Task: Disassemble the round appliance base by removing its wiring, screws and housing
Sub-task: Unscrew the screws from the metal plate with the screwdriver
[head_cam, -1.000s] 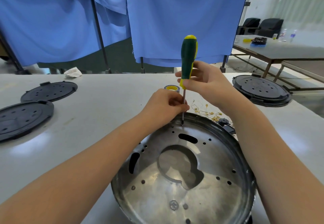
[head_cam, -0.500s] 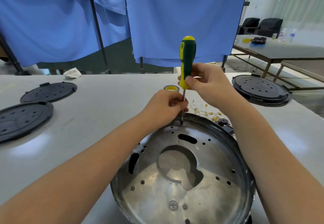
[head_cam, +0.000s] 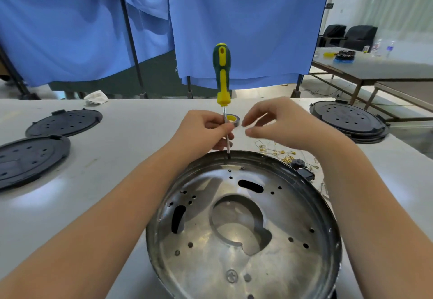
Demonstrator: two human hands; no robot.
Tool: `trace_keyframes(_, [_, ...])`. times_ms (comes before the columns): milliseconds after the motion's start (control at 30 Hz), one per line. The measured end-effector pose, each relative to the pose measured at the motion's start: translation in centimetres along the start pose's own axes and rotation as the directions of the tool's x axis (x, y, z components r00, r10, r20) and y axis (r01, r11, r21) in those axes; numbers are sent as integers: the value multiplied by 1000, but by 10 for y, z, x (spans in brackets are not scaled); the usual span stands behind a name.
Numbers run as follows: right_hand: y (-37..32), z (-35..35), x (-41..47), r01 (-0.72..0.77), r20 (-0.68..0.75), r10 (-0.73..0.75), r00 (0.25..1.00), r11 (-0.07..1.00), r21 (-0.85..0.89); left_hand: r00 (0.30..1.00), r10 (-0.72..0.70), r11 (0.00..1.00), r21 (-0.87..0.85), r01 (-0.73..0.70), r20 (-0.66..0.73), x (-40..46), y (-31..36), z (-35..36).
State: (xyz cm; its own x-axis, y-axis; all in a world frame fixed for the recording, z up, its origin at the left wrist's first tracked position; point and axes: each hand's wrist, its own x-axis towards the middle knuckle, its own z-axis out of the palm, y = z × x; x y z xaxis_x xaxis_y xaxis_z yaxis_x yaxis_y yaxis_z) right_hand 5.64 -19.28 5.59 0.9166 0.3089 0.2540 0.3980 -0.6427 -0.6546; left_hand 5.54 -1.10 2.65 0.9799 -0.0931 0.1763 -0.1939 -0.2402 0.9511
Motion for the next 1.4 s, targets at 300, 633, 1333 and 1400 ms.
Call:
trace_keyframes(300, [0, 27, -2, -25, 261, 146, 954, 909, -416, 990, -87, 996, 24, 85, 114, -24, -11, -25])
trace_keyframes(633, [-18, 38, 1, 129, 354, 200, 914, 683, -719, 978, -110, 972, 226, 68, 179, -22, -25, -20])
trace_keyframes(1333, [-9, 47, 7, 545, 551, -84, 830, 332, -770, 979, -103, 949, 311, 43, 178, -21, -22, -18])
trace_keyframes(1400, [-7, 47, 8, 557, 558, -99, 824, 322, -765, 978, -108, 948, 313, 48, 178, -21, -22, -18])
